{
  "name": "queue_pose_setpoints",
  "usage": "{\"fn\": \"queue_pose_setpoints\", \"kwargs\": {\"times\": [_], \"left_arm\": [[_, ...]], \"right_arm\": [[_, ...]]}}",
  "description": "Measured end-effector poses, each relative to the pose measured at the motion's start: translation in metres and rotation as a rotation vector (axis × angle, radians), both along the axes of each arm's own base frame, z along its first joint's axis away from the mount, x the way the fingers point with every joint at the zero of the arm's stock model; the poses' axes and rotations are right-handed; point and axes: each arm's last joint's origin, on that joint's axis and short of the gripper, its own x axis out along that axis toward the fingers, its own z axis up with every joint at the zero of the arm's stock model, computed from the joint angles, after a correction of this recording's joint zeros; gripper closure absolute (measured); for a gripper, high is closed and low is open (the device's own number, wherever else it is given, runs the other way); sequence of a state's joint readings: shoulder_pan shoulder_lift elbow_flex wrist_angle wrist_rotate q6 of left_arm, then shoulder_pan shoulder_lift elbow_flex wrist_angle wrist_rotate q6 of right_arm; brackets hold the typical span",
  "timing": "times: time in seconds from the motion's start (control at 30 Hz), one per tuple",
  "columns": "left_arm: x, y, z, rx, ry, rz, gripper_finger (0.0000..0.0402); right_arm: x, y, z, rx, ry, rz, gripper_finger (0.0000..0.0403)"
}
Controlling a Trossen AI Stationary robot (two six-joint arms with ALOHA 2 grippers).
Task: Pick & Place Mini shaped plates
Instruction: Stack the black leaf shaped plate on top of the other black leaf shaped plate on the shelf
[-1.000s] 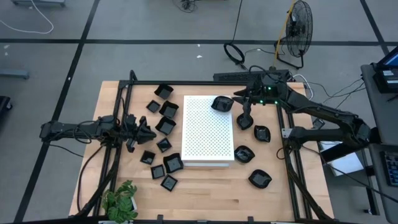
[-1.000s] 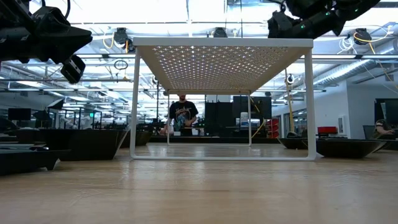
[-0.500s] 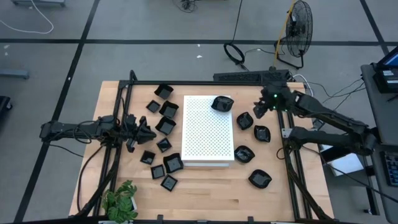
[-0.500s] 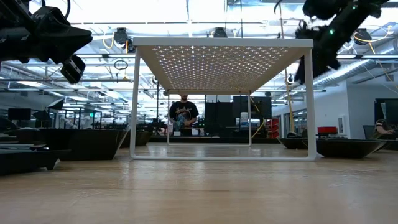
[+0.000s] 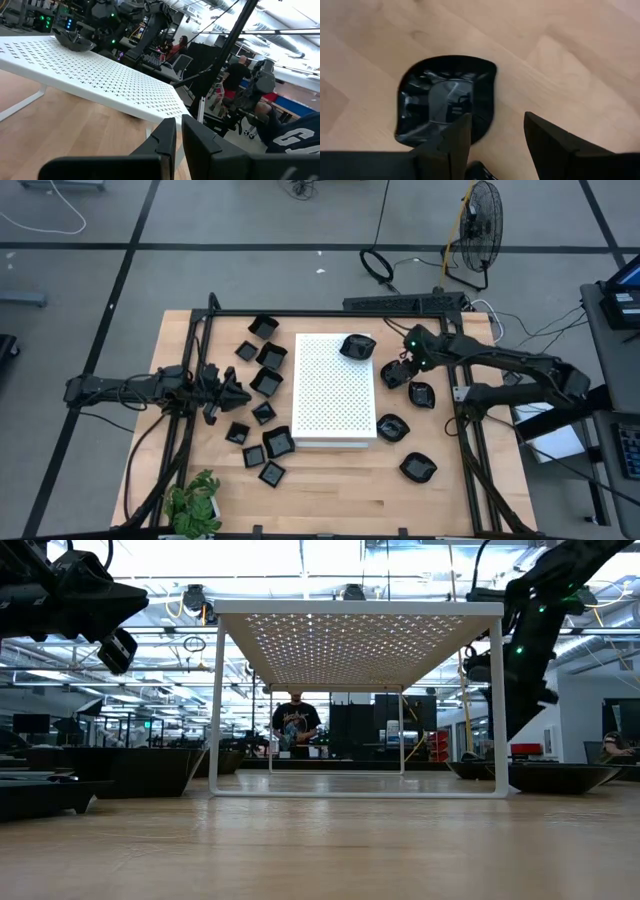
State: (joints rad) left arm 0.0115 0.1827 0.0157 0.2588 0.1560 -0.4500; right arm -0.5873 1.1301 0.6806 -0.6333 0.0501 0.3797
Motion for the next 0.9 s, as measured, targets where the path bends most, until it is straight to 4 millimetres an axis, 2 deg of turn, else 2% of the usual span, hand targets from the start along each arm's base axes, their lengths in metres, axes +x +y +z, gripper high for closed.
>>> {"fn": "queue_pose_setpoints", "kwargs": {"times": [0.33, 0.77, 0.9], "left_arm": [[0.000, 0.000, 0.000, 0.000, 0.000, 0.000, 0.0371], [0.000, 0.000, 0.000, 0.000, 0.000, 0.000, 0.0371], [0.000, 0.000, 0.000, 0.000, 0.000, 0.000, 0.0371]], "right_arm": [[0.004, -0.001, -0.021, 0.085, 0.013, -0.006, 0.0234], [-0.001, 0.003, -0.039, 0.101, 0.011, -0.045, 0.0234], [0.000, 0.002, -0.039, 0.079, 0.005, -0.036, 0.0234]]}}
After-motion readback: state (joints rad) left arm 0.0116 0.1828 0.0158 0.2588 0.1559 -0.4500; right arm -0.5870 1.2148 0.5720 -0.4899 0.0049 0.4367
